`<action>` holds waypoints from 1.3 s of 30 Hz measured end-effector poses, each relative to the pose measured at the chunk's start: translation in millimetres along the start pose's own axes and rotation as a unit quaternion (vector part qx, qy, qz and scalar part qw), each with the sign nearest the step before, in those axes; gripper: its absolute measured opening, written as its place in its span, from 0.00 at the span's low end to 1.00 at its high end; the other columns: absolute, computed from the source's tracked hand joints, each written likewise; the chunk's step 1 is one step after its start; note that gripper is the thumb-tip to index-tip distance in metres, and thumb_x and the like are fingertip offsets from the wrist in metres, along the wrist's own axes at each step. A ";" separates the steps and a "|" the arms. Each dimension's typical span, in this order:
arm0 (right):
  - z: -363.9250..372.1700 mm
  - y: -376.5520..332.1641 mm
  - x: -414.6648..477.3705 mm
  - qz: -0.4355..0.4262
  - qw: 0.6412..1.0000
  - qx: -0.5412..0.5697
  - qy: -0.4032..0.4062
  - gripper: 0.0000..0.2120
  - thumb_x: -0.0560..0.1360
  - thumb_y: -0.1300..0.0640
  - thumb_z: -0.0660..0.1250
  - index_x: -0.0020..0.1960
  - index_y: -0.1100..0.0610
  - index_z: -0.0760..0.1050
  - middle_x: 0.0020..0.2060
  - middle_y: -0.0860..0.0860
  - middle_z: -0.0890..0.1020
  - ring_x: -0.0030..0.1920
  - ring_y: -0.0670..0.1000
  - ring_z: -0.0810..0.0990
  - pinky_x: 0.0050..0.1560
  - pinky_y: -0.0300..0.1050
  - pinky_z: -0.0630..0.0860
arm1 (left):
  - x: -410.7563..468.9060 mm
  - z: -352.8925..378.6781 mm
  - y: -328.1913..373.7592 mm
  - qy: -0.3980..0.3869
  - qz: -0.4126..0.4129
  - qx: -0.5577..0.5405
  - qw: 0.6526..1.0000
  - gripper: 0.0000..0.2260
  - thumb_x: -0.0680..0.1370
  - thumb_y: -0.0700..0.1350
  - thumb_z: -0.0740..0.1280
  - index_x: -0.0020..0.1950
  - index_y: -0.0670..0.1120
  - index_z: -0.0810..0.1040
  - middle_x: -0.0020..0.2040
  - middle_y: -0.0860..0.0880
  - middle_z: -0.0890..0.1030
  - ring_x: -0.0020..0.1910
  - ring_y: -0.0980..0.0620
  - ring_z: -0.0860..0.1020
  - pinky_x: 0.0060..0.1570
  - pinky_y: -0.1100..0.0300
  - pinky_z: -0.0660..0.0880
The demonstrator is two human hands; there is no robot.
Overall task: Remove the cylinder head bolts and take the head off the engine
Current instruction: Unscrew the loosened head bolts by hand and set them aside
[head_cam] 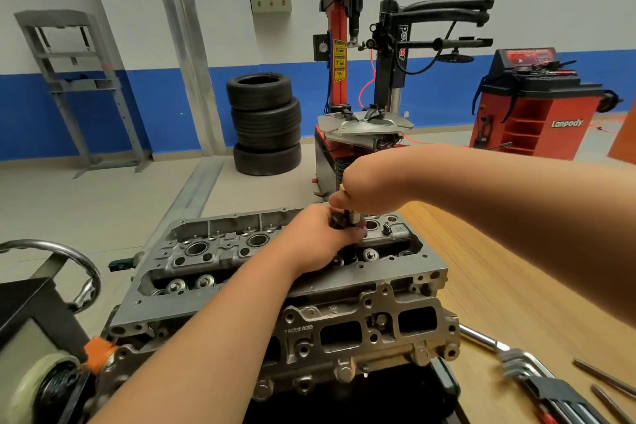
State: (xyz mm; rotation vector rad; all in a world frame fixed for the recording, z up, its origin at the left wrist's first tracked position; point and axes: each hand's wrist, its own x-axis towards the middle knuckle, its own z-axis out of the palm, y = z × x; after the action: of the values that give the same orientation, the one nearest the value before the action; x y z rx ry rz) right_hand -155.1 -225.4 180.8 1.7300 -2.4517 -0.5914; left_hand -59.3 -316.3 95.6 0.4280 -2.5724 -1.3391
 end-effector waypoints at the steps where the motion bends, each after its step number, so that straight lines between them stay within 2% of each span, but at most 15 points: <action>1: 2.2 -2.1 -0.7 0.018 1.000 -0.016 0.012 0.17 0.84 0.52 0.50 0.39 0.56 0.64 0.33 0.50 0.68 0.31 0.47 0.66 0.29 0.42 0.60 | 1.1 4.6 0.6 0.022 0.005 0.010 1.000 0.05 0.76 0.48 0.71 0.50 0.51 0.82 0.47 0.53 0.84 0.51 0.53 0.81 0.57 0.54 0.75; 4: 7.1 -11.5 -2.7 0.105 0.991 -0.062 0.048 0.18 0.83 0.52 0.52 0.35 0.54 0.63 0.34 0.50 0.69 0.32 0.50 0.67 0.35 0.45 0.68 | 0.4 10.8 2.1 0.079 0.009 0.072 0.994 0.04 0.75 0.51 0.72 0.41 0.56 0.79 0.40 0.56 0.81 0.44 0.54 0.79 0.41 0.59 0.72; 8: 7.2 -22.7 7.9 0.161 0.984 -0.043 0.060 0.16 0.81 0.51 0.55 0.35 0.53 0.65 0.34 0.51 0.72 0.34 0.53 0.71 0.31 0.45 0.65 | -2.0 12.4 1.8 0.108 0.017 0.095 0.989 0.07 0.75 0.52 0.71 0.38 0.55 0.77 0.38 0.52 0.81 0.41 0.50 0.78 0.38 0.56 0.71; 12: 12.8 -8.6 5.1 0.070 0.993 0.037 0.088 0.16 0.83 0.53 0.51 0.42 0.63 0.66 0.32 0.53 0.68 0.29 0.50 0.66 0.28 0.43 0.60 | -1.1 12.8 2.4 0.126 0.011 0.083 0.988 0.11 0.73 0.51 0.73 0.34 0.55 0.75 0.33 0.57 0.77 0.35 0.58 0.74 0.32 0.61 0.65; 15: 15.0 3.9 4.5 -0.006 0.993 0.043 0.109 0.27 0.82 0.45 0.50 0.33 0.61 0.66 0.27 0.53 0.69 0.27 0.51 0.66 0.28 0.45 0.62 | -0.3 14.3 3.0 0.139 0.005 0.060 0.988 0.11 0.71 0.51 0.76 0.33 0.54 0.76 0.33 0.56 0.78 0.35 0.57 0.76 0.32 0.62 0.67; 19: 11.4 5.8 4.5 -0.047 0.993 0.030 0.099 0.28 0.82 0.42 0.49 0.30 0.56 0.68 0.26 0.53 0.71 0.27 0.51 0.68 0.29 0.45 0.62 | -0.6 15.0 3.6 0.149 0.000 0.059 0.987 0.12 0.70 0.52 0.76 0.33 0.52 0.76 0.33 0.53 0.79 0.36 0.53 0.77 0.32 0.61 0.67; 21: 10.1 2.4 -0.2 -0.016 0.994 0.012 0.111 0.27 0.82 0.42 0.48 0.31 0.56 0.68 0.27 0.52 0.72 0.28 0.50 0.69 0.28 0.44 0.62 | -0.9 15.2 5.8 0.145 0.000 0.059 0.988 0.11 0.70 0.52 0.76 0.34 0.52 0.75 0.33 0.54 0.78 0.35 0.54 0.76 0.31 0.61 0.66; 24: 9.4 -16.6 -2.7 0.119 0.984 -0.004 0.133 0.23 0.81 0.44 0.49 0.33 0.55 0.66 0.31 0.52 0.71 0.31 0.51 0.70 0.30 0.44 0.61 | -1.9 14.5 7.5 0.141 -0.004 0.076 0.987 0.11 0.71 0.52 0.74 0.34 0.53 0.75 0.31 0.55 0.77 0.32 0.58 0.74 0.28 0.62 0.63; 27: 12.5 -37.6 3.8 0.226 0.962 0.059 0.140 0.18 0.81 0.45 0.52 0.41 0.56 0.69 0.34 0.52 0.71 0.38 0.55 0.73 0.36 0.47 0.64 | -2.3 13.4 5.8 0.141 0.001 0.130 0.982 0.15 0.74 0.47 0.68 0.30 0.49 0.69 0.26 0.52 0.71 0.28 0.54 0.68 0.26 0.61 0.58; 29: 21.4 -48.0 9.1 0.252 0.930 0.214 0.161 0.10 0.80 0.52 0.57 0.51 0.58 0.72 0.45 0.54 0.76 0.46 0.57 0.76 0.40 0.47 0.67 | -3.7 10.7 4.2 0.141 0.021 0.175 0.974 0.12 0.75 0.43 0.64 0.32 0.49 0.67 0.29 0.53 0.71 0.32 0.51 0.68 0.27 0.61 0.58; 31: 30.9 -54.6 11.4 0.245 0.852 0.415 0.206 0.06 0.80 0.56 0.57 0.48 0.58 0.69 0.49 0.56 0.77 0.49 0.56 0.76 0.42 0.46 0.68 | -4.5 6.3 0.0 0.146 0.042 0.159 0.976 0.06 0.75 0.42 0.65 0.41 0.50 0.70 0.37 0.54 0.74 0.36 0.53 0.71 0.30 0.63 0.63; 34: 39.8 -64.2 12.6 0.200 0.666 0.651 0.304 0.13 0.79 0.49 0.60 0.39 0.54 0.70 0.33 0.46 0.76 0.36 0.46 0.74 0.33 0.43 0.64 | -6.5 2.5 -6.1 0.185 0.028 0.001 0.982 0.11 0.71 0.43 0.71 0.46 0.56 0.73 0.44 0.58 0.79 0.39 0.64 0.75 0.30 0.72 0.67; 35: 40.2 -64.5 14.4 0.206 0.629 0.670 0.336 0.17 0.78 0.46 0.60 0.34 0.53 0.68 0.26 0.42 0.73 0.29 0.42 0.72 0.30 0.43 0.62 | -7.1 2.7 -6.1 0.206 0.024 -0.050 0.977 0.12 0.71 0.43 0.72 0.45 0.58 0.73 0.45 0.58 0.80 0.41 0.64 0.76 0.31 0.72 0.68; 37: 40.9 -55.2 15.6 0.214 0.611 0.680 0.344 0.24 0.78 0.42 0.59 0.27 0.52 0.64 0.18 0.43 0.66 0.20 0.42 0.66 0.28 0.43 0.60 | -5.0 4.0 -6.3 0.255 0.023 -0.083 0.963 0.10 0.72 0.44 0.71 0.45 0.58 0.74 0.45 0.56 0.80 0.43 0.60 0.78 0.35 0.66 0.70; 39: 40.5 -36.7 16.5 0.127 0.575 0.782 0.204 0.29 0.78 0.38 0.56 0.23 0.51 0.61 0.18 0.46 0.63 0.20 0.47 0.62 0.27 0.42 0.60 | -4.0 4.3 -5.9 0.292 0.012 -0.088 0.952 0.09 0.73 0.44 0.68 0.44 0.58 0.73 0.44 0.57 0.79 0.39 0.58 0.78 0.33 0.64 0.69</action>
State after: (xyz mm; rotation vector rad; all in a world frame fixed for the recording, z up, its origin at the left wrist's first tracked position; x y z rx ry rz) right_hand -140.0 -240.5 127.8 1.0923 -2.5000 2.3574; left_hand -56.0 -314.8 88.1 0.6432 -1.9540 -1.1927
